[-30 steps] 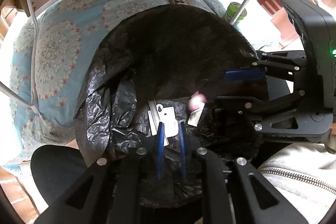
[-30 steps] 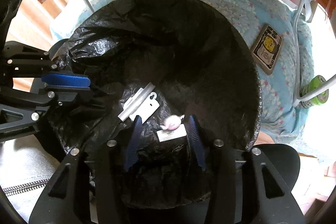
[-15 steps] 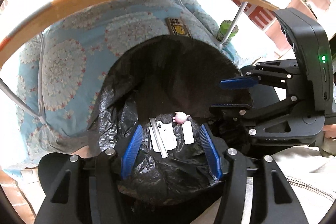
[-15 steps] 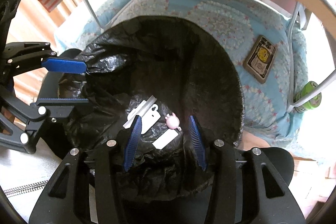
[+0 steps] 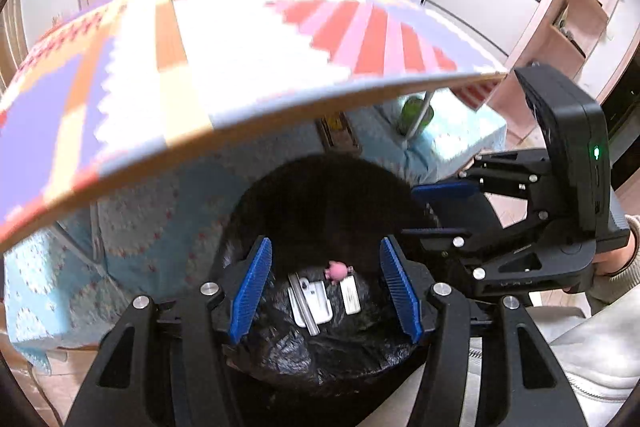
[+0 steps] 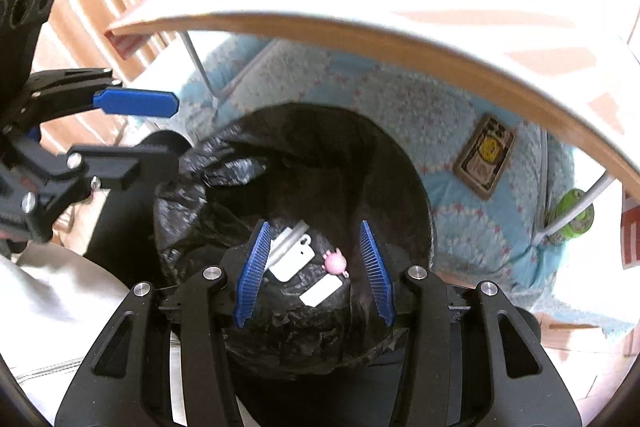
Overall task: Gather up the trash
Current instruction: 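Raise both open tools out of the bin back toward the mat, then close the right tool on the silver blister pack while the left tool grasps the white paper roll, then carry the paper roll with the left tool while the right tool carries the blister pack over the bin, then open both tools inside the bin to drop the roll and blister pack, then raise both open tools out of the bin toward the mat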
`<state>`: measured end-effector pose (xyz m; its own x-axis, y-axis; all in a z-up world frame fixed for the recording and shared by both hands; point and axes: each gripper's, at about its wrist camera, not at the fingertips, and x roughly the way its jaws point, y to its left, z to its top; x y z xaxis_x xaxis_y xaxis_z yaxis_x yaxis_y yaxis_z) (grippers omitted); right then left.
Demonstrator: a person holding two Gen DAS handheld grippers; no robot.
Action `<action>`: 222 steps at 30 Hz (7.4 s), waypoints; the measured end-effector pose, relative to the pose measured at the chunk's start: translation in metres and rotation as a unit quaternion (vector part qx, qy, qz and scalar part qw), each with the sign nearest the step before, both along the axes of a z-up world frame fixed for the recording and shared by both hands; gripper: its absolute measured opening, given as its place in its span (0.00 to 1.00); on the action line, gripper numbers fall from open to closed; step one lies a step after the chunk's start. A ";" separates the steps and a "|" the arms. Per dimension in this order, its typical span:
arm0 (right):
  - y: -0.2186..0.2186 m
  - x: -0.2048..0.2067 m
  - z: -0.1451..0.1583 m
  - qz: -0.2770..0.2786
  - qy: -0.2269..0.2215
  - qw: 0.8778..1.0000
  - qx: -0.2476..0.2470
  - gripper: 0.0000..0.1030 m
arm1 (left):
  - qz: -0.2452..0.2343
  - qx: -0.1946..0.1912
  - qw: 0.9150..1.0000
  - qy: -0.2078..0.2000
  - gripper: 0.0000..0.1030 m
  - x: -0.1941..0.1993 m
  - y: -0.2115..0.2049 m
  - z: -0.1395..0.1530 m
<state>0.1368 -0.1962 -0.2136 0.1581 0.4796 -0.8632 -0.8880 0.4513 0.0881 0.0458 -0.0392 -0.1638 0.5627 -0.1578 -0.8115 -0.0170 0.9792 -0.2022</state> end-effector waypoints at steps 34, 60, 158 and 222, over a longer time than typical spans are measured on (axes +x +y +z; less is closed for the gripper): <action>0.030 0.063 0.094 0.038 -0.100 0.992 0.072 0.57 | 0.042 0.029 0.992 -0.118 0.53 0.068 0.088 0.095; 0.115 0.193 0.092 0.027 -0.147 0.987 0.066 0.73 | 0.079 0.011 0.991 -0.109 0.35 0.193 0.193 0.080; 0.006 0.029 0.055 0.062 -0.024 0.992 0.111 0.58 | -0.006 -0.068 0.996 -0.063 0.02 0.006 0.038 0.063; -0.001 0.019 -0.042 0.004 0.070 0.998 0.005 0.60 | -0.026 -0.055 0.996 0.067 0.50 0.005 0.000 -0.038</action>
<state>0.1558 -0.1972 -0.2551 0.0332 0.4897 -0.8712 -0.8704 0.4427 0.2156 0.0505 -0.0392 -0.2022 0.4399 -0.2766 -0.8544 -0.0006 0.9513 -0.3082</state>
